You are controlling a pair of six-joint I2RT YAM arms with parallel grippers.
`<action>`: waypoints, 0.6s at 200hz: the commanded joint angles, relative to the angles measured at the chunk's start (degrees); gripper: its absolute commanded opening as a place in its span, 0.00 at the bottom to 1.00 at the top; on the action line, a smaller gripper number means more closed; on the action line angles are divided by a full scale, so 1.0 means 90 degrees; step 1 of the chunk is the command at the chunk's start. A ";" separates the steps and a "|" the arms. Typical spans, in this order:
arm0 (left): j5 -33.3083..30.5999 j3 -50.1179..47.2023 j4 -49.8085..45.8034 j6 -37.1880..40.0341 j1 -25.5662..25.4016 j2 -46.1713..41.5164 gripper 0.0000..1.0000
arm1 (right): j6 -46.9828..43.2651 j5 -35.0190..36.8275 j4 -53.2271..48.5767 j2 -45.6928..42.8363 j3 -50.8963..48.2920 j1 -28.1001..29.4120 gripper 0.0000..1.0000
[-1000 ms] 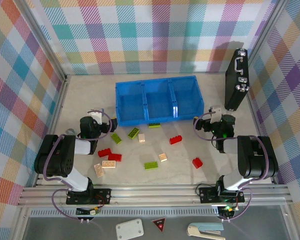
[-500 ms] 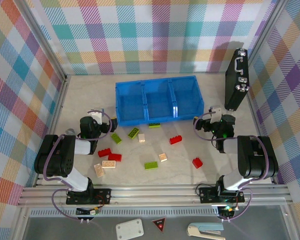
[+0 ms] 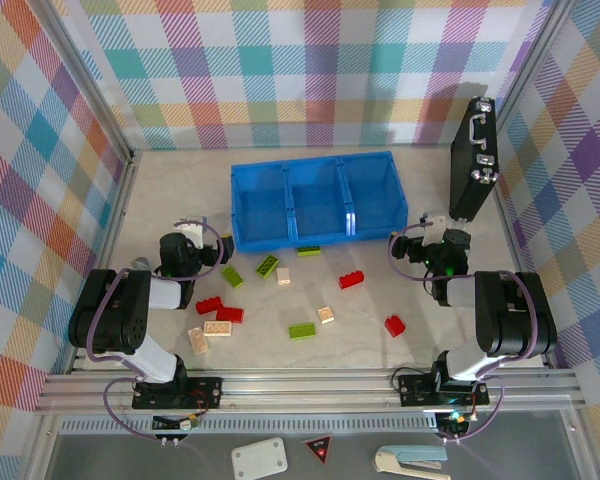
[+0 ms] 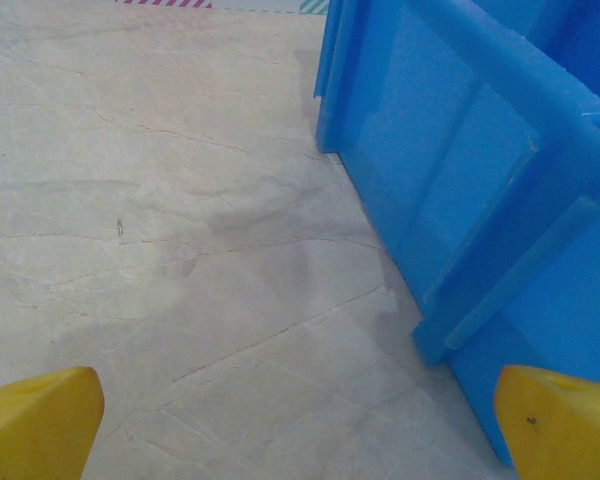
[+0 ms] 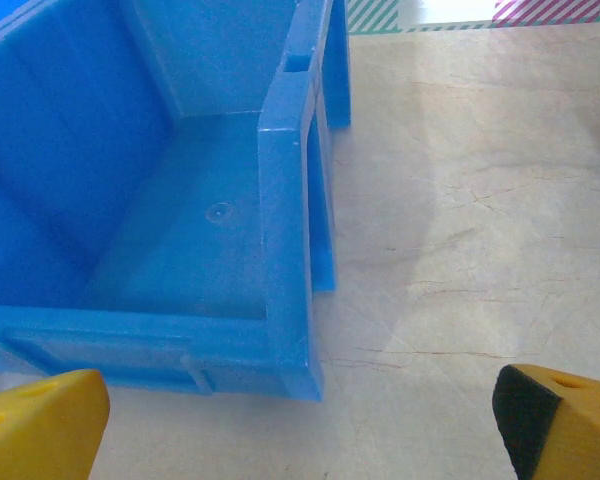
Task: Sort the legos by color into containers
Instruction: Move the container to the top-center of the table.
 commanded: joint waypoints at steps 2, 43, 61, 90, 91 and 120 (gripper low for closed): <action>-0.0042 0.0004 0.0106 -0.0040 0.0069 -0.0019 1.00 | 0.0075 0.0043 0.0042 0.0017 0.0107 -0.0007 0.99; -0.0051 0.0005 0.0095 -0.0044 0.0069 -0.0019 1.00 | 0.0132 0.0272 0.0024 0.0007 0.0114 0.0032 0.99; -0.0052 -0.0014 0.0115 -0.0043 0.0061 -0.0030 1.00 | 0.0121 0.0313 -0.0015 -0.0026 0.0113 0.0042 0.99; -0.0146 0.0132 -0.0289 -0.0037 0.0048 -0.0231 1.00 | 0.0117 0.0433 -0.0264 -0.0257 0.0153 0.0072 0.99; -0.0153 0.0137 -0.0306 -0.0032 0.0049 -0.0247 1.00 | 0.0120 0.0443 -0.0272 -0.0267 0.0155 0.0074 0.99; -0.0214 0.0605 -0.1512 -0.0103 0.0031 -0.0605 1.00 | 0.0156 0.0492 -0.0803 -0.0634 0.0262 0.0085 0.99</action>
